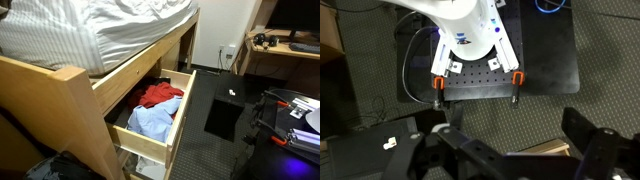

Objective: Close the drawer

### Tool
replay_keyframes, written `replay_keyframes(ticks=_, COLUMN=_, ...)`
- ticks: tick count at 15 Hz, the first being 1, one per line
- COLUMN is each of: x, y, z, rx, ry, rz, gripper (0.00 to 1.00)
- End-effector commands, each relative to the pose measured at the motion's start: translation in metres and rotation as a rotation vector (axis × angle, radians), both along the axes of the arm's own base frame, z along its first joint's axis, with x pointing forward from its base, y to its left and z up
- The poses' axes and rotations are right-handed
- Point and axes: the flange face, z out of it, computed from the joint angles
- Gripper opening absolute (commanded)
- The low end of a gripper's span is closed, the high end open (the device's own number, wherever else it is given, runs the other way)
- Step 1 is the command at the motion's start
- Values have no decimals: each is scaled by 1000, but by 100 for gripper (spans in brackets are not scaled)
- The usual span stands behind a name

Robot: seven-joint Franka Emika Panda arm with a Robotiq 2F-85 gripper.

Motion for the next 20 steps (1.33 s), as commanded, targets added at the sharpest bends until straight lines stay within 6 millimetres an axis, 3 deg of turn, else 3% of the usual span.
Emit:
replay_keyframes(ticks=1, x=-23, y=6, z=-32, rx=-86, ry=-66, rz=-58, gripper=100)
replay_keyframes(ticks=4, x=-41, y=13, z=-56, rx=-126, ry=12, rz=-130, gripper=100)
replay_keyframes(ticks=5, x=-49, y=20, z=-54, rx=-103, ry=138, rz=-114, gripper=100)
replay_keyframes(ticks=6, x=-35, y=17, z=-47, rx=-111, ry=40, rz=-97, gripper=100)
replay_keyframes(ticks=9, x=-45, y=20, z=-51, rx=-109, ry=109, rz=-100, gripper=100)
replay_keyframes(ticks=10, x=-43, y=21, z=-51, rx=-115, ry=41, rz=-159, gripper=100)
replay_keyframes(ticks=11, x=-10, y=9, z=-15, rx=-90, ry=-30, rz=-201, gripper=100)
replay_keyframes(ticks=12, x=-1, y=13, z=-26, rx=-84, ry=-75, rz=-217, gripper=100)
replay_keyframes(ticks=20, x=14, y=10, z=-42, rx=-65, ry=-478, rz=-415, gripper=100)
